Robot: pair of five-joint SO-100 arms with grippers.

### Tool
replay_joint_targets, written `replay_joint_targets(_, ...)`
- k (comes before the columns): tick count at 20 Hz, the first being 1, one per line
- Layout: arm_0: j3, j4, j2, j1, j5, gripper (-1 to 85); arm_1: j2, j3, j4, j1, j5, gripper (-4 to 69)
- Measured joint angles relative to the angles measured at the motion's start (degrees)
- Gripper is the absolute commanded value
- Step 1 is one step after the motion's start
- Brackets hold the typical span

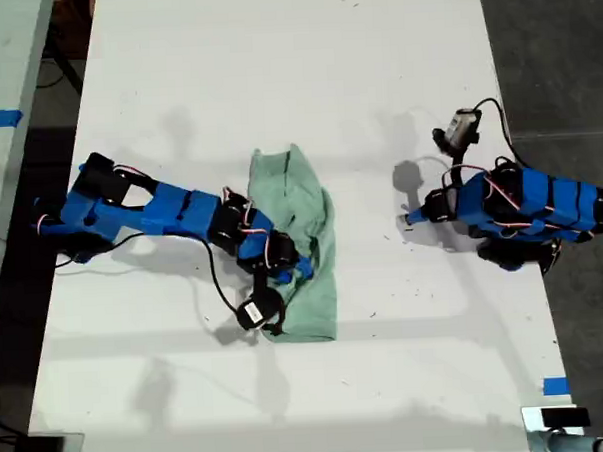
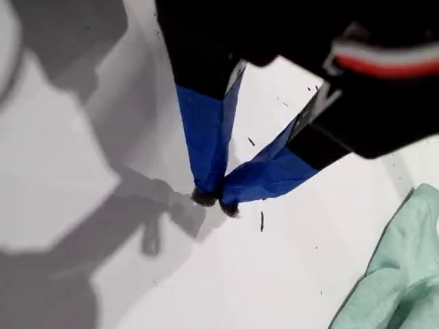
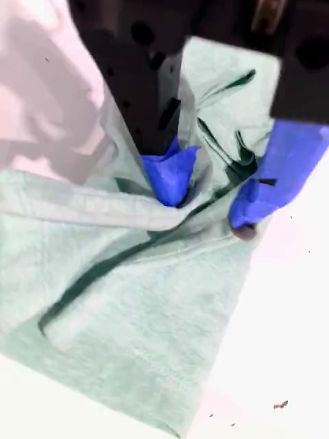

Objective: Fold t shirt

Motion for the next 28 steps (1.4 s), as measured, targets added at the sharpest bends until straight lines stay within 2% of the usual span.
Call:
replay_joint_targets(7,-0.1,-6.2,-2.3,-0.1,0.5,19.6,0.0,0.0,0.0,0.0,0.0,2.1)
replay_joint_targets(13,-2.1,-12.9,-14.1,-0.9,-3.9,18.1,0.0,0.0,0.0,0.0,0.0,2.1)
replay_joint_targets(28,-2.5,-9.5,-4.9,-1.0,-6.9,15.3,0.0,0.0,0.0,0.0,0.0,2.1)
